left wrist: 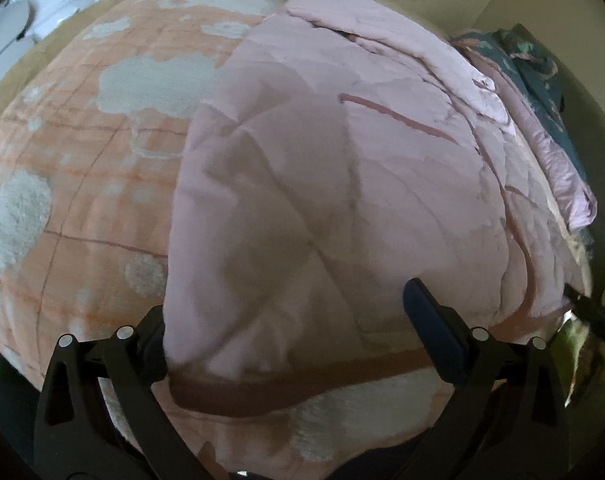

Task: Fold large clothes

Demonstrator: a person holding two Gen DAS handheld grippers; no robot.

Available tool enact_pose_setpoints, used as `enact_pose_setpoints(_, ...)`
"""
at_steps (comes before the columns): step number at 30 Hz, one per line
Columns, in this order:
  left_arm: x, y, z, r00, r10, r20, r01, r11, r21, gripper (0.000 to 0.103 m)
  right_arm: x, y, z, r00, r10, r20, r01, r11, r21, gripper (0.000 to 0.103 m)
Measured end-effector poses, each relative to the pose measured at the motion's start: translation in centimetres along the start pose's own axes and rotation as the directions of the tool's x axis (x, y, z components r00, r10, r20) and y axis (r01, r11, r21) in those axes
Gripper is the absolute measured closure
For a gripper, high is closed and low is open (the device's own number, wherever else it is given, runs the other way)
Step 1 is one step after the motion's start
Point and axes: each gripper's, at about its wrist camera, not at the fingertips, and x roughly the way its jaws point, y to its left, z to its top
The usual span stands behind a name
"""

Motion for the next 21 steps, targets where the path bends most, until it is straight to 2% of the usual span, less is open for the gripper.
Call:
enact_pose_setpoints(2,-0.1,-0.5,0.0,1.0,-0.01,0.005,0.01,1.0,0.009,0.023,0.7,-0.4,0.2,1.0,0.003,-0.022,-0.002,1.0,0.016,0.062)
enact_pose_setpoints(4,-0.1,-0.7,0.1,1.0,-0.01,0.012,0.01,1.0,0.009,0.033,1.2,-0.9,0.2,0.999,0.022,-0.024,-0.021,0.999,0.043,0.061)
enact_pose_setpoints(6,-0.3,-0.7,0.1,1.0,-0.009,0.022,0.008,1.0,0.007,0.056,1.3,-1.1,0.3,0.999,0.034,-0.016,-0.034,0.998,0.055,0.061)
enact_pose_setpoints(7,-0.4,-0.7,0.1,1.0,-0.002,0.031,0.001,1.0,0.009,0.063,1.2,-0.9,0.2,0.999,0.035,-0.013,-0.034,0.998,0.054,0.065)
enact_pose_setpoints(9,-0.9,-0.7,0.2,0.999,0.006,0.046,-0.007,1.0,0.017,0.084,0.6,-0.4,0.4,0.999,0.047,0.005,-0.047,0.998,0.033,0.073)
enact_pose_setpoints(14,-2.5,-1.8,0.9,0.996,0.016,0.087,-0.023,0.997,0.076,0.092,-2.2,1.8,1.7,0.992,0.093,0.083,-0.09,0.995,-0.036,0.078)
enact_pose_setpoints(21,-5.0,-3.3,3.2,0.985,-0.026,0.171,0.006,0.993,0.117,0.094,-5.8,5.4,4.7,0.968,0.152,0.201,-0.127,0.983,-0.132,0.081)
